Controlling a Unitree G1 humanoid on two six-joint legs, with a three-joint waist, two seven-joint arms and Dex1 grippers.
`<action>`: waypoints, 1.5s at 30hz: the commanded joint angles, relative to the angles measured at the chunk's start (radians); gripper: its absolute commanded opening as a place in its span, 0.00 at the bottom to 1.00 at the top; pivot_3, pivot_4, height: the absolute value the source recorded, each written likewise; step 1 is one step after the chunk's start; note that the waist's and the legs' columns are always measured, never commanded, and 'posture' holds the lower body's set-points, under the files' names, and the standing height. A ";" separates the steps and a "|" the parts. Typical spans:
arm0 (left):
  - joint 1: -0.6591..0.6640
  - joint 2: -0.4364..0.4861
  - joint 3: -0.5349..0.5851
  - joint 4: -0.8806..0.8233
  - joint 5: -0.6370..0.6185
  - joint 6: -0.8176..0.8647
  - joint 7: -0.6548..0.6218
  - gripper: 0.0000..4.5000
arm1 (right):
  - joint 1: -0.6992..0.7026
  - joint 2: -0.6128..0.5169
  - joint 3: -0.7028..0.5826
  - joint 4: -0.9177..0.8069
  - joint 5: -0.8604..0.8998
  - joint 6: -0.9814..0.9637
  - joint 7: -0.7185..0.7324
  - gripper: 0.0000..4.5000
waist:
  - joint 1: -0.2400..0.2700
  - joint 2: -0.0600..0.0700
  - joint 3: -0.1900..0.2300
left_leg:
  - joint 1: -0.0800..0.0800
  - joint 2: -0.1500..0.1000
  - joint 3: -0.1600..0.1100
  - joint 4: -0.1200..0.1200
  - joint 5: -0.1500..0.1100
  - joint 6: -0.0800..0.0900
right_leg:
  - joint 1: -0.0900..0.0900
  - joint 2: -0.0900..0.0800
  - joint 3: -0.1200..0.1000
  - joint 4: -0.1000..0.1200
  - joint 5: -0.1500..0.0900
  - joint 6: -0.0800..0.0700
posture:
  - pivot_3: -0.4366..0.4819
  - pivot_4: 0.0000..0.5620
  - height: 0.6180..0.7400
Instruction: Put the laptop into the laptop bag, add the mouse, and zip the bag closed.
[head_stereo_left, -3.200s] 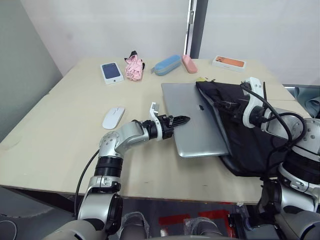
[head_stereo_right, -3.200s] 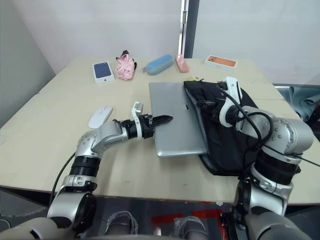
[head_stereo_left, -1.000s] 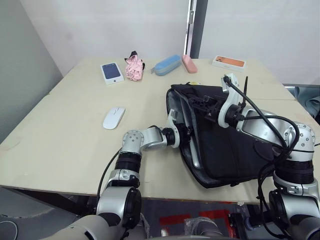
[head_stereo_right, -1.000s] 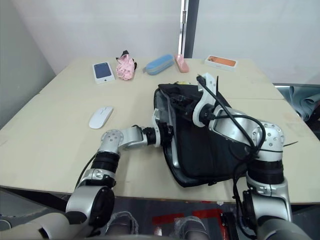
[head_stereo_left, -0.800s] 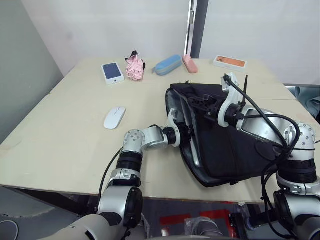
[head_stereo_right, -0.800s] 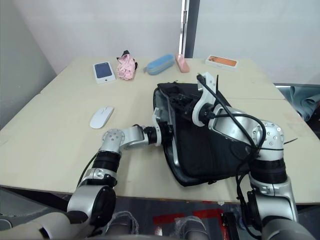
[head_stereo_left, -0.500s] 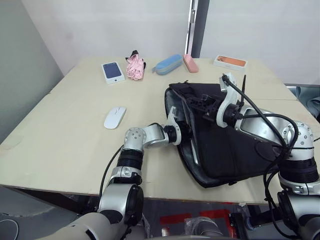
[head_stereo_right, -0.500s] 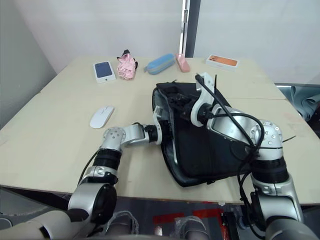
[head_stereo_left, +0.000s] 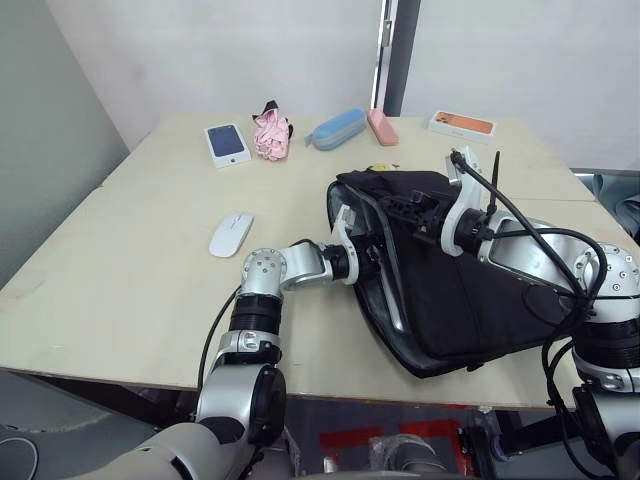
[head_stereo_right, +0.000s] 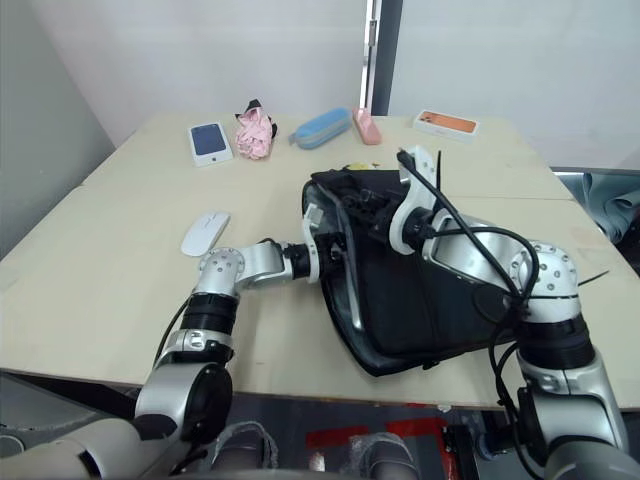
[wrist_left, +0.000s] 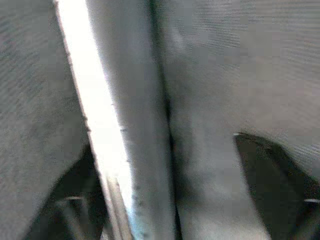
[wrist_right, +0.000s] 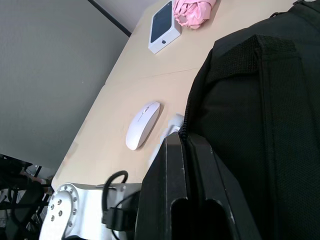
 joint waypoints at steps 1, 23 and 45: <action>-0.013 0.037 0.033 -0.098 -0.051 0.059 0.000 0.99 | -0.006 -0.021 -0.023 -0.018 0.006 -0.039 0.017 0.00 | -0.001 0.000 0.000 | 0.000 0.000 0.000 0.000 0.000 0.000 | 0.000 0.000 0.000 0.000 0.000 0.000 | 0.48 0.27 1.00; 0.293 0.851 -0.055 -0.658 -0.304 0.278 -0.435 0.99 | 0.011 -0.126 -0.063 0.160 -0.190 0.033 0.269 0.00 | -0.002 0.000 0.000 | -0.002 0.001 0.000 0.000 0.000 0.000 | -0.004 -0.001 -0.002 0.000 -0.004 -0.006 | 0.48 0.27 1.00; 0.550 1.222 0.204 -0.393 0.244 -0.484 -1.273 1.00 | 0.039 -0.092 -0.079 0.149 -0.441 0.119 0.579 0.57 | -0.002 0.001 0.000 | 0.000 0.001 0.004 -0.002 0.002 0.002 | -0.003 -0.007 -0.002 0.000 -0.007 -0.009 | 0.48 0.27 1.00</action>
